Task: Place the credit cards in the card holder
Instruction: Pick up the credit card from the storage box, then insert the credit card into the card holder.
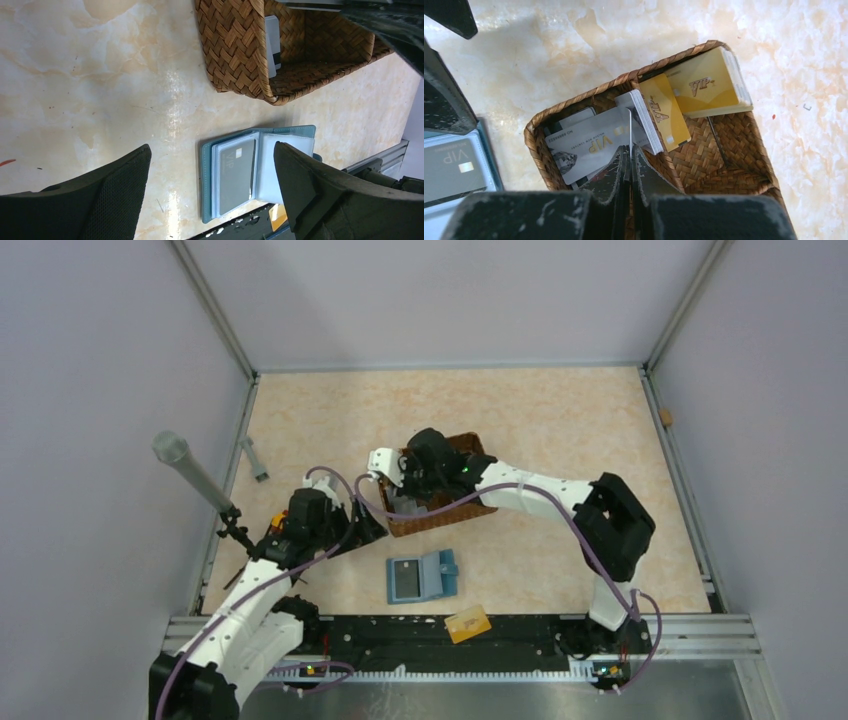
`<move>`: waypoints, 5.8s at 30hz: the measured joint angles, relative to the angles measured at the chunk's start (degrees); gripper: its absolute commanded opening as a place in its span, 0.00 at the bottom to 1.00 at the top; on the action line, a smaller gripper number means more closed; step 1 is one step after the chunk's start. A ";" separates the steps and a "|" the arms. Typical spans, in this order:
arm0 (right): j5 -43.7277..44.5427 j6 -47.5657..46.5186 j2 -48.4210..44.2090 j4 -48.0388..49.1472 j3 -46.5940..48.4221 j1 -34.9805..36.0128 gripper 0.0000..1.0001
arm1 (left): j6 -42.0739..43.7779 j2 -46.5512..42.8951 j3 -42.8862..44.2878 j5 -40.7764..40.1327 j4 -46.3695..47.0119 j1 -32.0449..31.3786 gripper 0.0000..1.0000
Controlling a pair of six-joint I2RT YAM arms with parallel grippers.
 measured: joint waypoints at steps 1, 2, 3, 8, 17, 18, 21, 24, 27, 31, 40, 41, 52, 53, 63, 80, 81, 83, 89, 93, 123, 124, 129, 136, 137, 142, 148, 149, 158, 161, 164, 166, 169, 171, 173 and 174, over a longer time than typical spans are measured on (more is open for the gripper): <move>-0.09 0.15 -0.50 -0.26 -0.02 0.00 0.00 | -0.02 -0.44 0.02 -0.02 -0.24 0.00 0.94; -0.24 0.28 -1.25 -0.55 -0.02 0.00 0.00 | -0.02 -0.87 0.02 -0.02 -0.50 0.00 0.94; -0.33 0.61 -2.21 -0.98 -0.02 0.00 0.00 | -0.02 -1.29 0.02 -0.04 -0.70 0.00 0.94; -1.18 1.90 -8.24 -1.33 -0.68 0.00 0.00 | 0.11 -3.56 0.83 -0.52 -3.04 0.00 0.94; -3.72 9.27 -21.18 -4.74 -3.30 0.00 0.00 | 3.65 -8.55 3.56 5.64 -1.92 0.00 0.91; -4.87 10.69 -22.21 -5.42 -3.61 0.00 0.00 | 4.15 -8.79 3.82 7.34 -1.25 0.00 0.91; -8.92 14.80 -24.24 -8.13 -4.72 0.00 0.00 | 4.98 -9.01 4.17 12.17 0.87 -0.09 0.91; -13.64 18.84 -25.03 -10.82 -5.86 0.00 0.00 | 5.31 -9.01 4.17 16.65 3.08 -1.33 0.91; -19.21 22.38 -25.11 -13.00 -7.21 0.00 0.00 | 5.33 -9.03 4.17 19.63 5.81 -5.55 0.91; -25.49 24.96 -25.16 -14.75 -9.18 0.00 0.00 | 5.14 -9.03 4.17 21.44 8.68 -11.85 0.72; -32.70 27.21 -25.18 -15.67 -10.05 0.00 0.13 | 1.81 -8.07 2.86 24.85 15.65 -20.37 0.00; -32.54 27.54 -25.18 -15.54 -10.34 0.00 0.23 | 1.25 -8.11 2.51 25.29 16.39 -20.76 0.00; -15.74 45.38 -31.10 -8.39 -26.03 0.00 0.78 | -11.58 -13.79 -9.94 11.63 17.66 -21.94 0.00; -13.90 47.78 -31.67 -8.02 -27.58 0.00 0.78 | -13.14 -13.77 -11.34 10.62 17.73 -21.94 0.00; 0.35 70.42 -31.30 -2.14 -37.31 3.10 0.81 | -22.18 -9.86 -16.94 5.03 19.02 -21.94 0.00; 3.87 79.87 -22.99 6.23 -39.58 5.35 0.30 | -22.64 -6.82 -17.90 4.46 21.86 -21.94 0.00; 4.13 79.95 -22.75 6.21 -39.58 5.35 0.25 | -22.64 -6.58 -17.99 4.46 21.94 -21.94 0.00; 4.76 80.17 -22.14 6.14 -39.58 5.35 0.15 | -22.64 -5.66 -18.08 4.48 22.51 -21.94 0.00; 5.22 80.13 -19.85 6.64 -39.71 5.35 0.00 | -22.75 -3.19 -19.10 5.53 25.92 -21.94 0.00; 5.35 80.15 -18.21 7.26 -39.76 5.35 0.00 | -22.49 -2.47 -19.10 5.57 26.14 -21.94 0.00; 6.05 79.52 -16.63 7.41 -38.27 6.16 0.00 | -21.31 4.79 -19.41 5.73 30.73 -21.94 0.00; 6.08 79.52 -16.63 7.41 -38.25 6.19 0.00 | -21.31 5.20 -19.41 5.99 31.08 -21.94 0.00; 6.12 79.34 -16.11 6.67 -37.48 6.23 0.00 | -21.59 7.32 -19.47 6.78 33.09 -21.88 0.00; 6.51 79.06 -16.04 6.27 -37.20 6.47 0.00 | -22.56 9.92 -19.58 7.69 36.13 -21.88 0.00; 6.51 79.06 -16.02 6.27 -37.20 6.47 0.00 | -22.60 10.32 -19.58 7.76 36.61 -21.88 0.00; 6.58 79.03 -16.02 6.27 -37.20 6.54 0.00 | -22.73 11.93 -19.54 8.13 37.99 -21.88 0.08; 6.67 79.06 -15.93 6.45 -37.18 6.69 0.00 | -19.91 10.73 -16.48 6.49 30.62 -21.90 0.35; 6.67 79.06 -15.87 6.60 -37.16 6.78 0.00 | -19.32 10.01 -15.89 6.12 29.05 -21.90 0.39; 6.71 79.01 -15.61 6.51 -36.87 6.84 0.00 | -16.06 7.06 -10.78 3.48 17.57 -21.90 0.56; 6.71 78.97 -15.61 6.51 -36.87 6.86 0.00 | -15.41 6.95 -9.49 2.97 14.88 -21.90 0.56; 6.71 78.77 -15.61 6.54 -36.87 6.86 0.00 | -15.02 6.73 -8.81 2.71 12.90 -21.90 0.55; 6.71 78.73 -15.61 6.56 -36.87 6.86 0.00 | -14.97 6.71 -8.52 2.71 11.96 -21.90 0.54; 6.71 78.62 -15.61 6.58 -36.87 6.88 0.00 | -14.95 6.71 -8.15 2.75 10.73 -21.90 0.53; 6.71 78.60 -15.61 6.58 -36.87 6.91 0.00 | -15.02 6.75 -8.13 2.99 10.62 -21.90 0.52; 6.73 78.58 -15.61 6.60 -36.87 6.91 0.00 | -15.19 6.88 -8.13 3.30 10.67 -21.94 0.51; 6.73 78.58 -15.61 6.60 -36.87 6.91 0.00 | -15.30 7.13 -8.13 3.52 10.73 -22.05 0.51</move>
